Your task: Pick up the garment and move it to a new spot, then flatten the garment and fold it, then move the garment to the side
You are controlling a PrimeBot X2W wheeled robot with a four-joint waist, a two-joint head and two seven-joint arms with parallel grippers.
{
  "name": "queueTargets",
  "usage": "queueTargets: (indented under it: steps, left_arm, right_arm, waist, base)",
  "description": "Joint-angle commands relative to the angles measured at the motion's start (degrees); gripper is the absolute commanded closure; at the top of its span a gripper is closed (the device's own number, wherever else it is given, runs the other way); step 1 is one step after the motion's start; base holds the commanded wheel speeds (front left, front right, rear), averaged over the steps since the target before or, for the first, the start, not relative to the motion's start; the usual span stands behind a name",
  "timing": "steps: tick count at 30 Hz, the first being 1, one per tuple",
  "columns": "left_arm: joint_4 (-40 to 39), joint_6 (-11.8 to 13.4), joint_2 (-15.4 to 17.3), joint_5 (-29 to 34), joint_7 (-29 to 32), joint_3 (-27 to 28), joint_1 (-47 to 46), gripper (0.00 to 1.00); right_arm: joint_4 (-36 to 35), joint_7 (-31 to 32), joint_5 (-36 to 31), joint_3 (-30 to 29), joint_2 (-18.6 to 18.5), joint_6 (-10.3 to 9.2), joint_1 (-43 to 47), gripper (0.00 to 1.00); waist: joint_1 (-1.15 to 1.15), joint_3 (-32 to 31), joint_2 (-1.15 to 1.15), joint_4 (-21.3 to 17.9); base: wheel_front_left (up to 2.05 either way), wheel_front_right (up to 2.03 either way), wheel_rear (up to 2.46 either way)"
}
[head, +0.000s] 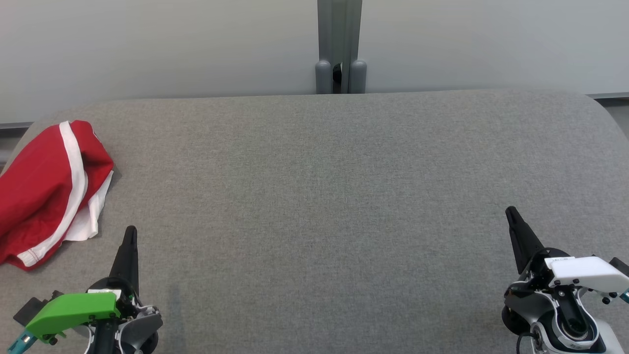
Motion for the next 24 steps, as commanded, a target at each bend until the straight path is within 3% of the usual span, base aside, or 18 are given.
queueTargets:
  steps: [1, 24]
  left_arm:
    - [-0.1, -0.3, 0.3, 0.0, 0.2, 0.1, -0.7, 1.00]
    - [-0.1, -0.3, 0.3, 0.0, 0.2, 0.1, -0.7, 1.00]
  right_arm:
    - [-0.2, 0.2, 0.4, -0.1, -0.2, 0.02, 0.4, 1.00]
    - [-0.2, 0.2, 0.4, -0.1, -0.2, 0.02, 0.4, 1.00]
  waist:
    - [0.00, 0.0, 0.00, 0.0]
    - [0.00, 0.0, 0.00, 0.0]
  base:
    - [0.00, 0.00, 0.00]
    - [0.00, 0.00, 0.00]
